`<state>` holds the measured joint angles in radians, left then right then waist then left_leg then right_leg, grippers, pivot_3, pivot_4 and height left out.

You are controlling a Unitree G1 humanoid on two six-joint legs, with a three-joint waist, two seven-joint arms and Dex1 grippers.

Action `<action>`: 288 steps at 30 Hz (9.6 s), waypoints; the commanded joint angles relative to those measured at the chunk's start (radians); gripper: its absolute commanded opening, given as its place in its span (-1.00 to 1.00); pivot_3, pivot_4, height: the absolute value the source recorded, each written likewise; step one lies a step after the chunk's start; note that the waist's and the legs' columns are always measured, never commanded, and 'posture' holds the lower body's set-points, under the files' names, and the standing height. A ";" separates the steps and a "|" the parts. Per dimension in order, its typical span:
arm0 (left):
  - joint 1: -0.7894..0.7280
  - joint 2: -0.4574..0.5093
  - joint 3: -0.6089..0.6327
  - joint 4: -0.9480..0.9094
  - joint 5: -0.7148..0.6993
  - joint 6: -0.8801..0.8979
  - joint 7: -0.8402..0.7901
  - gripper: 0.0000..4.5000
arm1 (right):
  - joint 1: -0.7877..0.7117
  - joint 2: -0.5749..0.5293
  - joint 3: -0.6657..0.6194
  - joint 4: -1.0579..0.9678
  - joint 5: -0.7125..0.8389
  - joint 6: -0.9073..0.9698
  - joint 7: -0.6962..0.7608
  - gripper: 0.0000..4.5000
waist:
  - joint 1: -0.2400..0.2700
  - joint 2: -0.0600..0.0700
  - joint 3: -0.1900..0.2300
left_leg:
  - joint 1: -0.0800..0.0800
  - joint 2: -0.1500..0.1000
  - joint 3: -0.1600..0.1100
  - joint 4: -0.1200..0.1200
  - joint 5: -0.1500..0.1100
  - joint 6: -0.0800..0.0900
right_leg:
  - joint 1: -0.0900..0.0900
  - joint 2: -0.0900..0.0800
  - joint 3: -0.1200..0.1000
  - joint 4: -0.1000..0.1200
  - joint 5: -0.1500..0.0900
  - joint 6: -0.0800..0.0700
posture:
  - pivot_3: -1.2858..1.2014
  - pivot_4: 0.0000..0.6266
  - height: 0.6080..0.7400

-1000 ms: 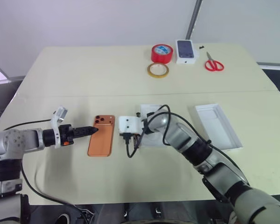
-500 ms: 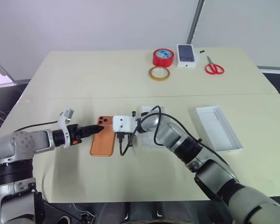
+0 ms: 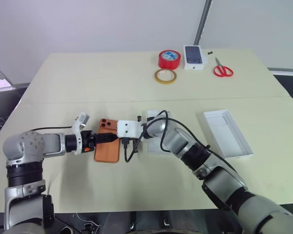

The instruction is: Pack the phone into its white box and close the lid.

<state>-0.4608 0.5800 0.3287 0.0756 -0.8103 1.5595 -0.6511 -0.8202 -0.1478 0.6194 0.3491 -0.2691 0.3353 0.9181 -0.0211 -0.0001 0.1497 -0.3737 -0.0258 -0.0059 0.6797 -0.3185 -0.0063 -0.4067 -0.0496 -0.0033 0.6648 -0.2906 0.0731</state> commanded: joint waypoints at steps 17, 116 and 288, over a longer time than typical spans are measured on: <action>0.072 0.066 0.044 0.146 -0.009 -0.073 -0.089 0.10 | -0.007 -0.001 -0.012 0.020 -0.015 -0.010 -0.023 -1.00 | -0.019 -0.001 0.001 | -0.001 0.000 0.000 -0.001 0.000 0.000 | -0.002 0.000 0.000 0.000 0.000 0.000 | 0.03 -0.52 1.00; -0.225 -0.337 0.199 0.217 -0.163 -0.024 0.148 -1.00 | 0.525 -0.435 -0.328 -0.734 0.416 0.002 0.122 0.50 | 0.011 -0.012 0.009 | -0.019 0.000 0.000 0.003 0.005 -0.007 | -0.017 0.000 -0.001 0.001 0.001 0.000 | 0.03 -0.52 1.00; 0.070 -0.031 -0.393 0.041 0.401 -1.535 -0.705 1.00 | 0.664 -0.736 -0.862 -0.822 0.610 0.909 -0.353 0.98 | 0.029 -0.007 0.006 | -0.016 0.003 0.001 0.014 -0.003 0.007 | -0.007 0.003 0.000 -0.001 0.001 -0.001 | 0.03 -0.52 1.00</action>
<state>-0.3761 0.5486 -0.0647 0.1209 -0.4040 0.0495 -1.3463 -0.1274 -0.8566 -0.2326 -0.4587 0.3245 1.1962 0.5595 0.0083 -0.0068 0.1559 -0.3902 -0.0223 -0.0050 0.6941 -0.3215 0.0006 -0.4140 -0.0467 -0.0035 0.6640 -0.2899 0.0724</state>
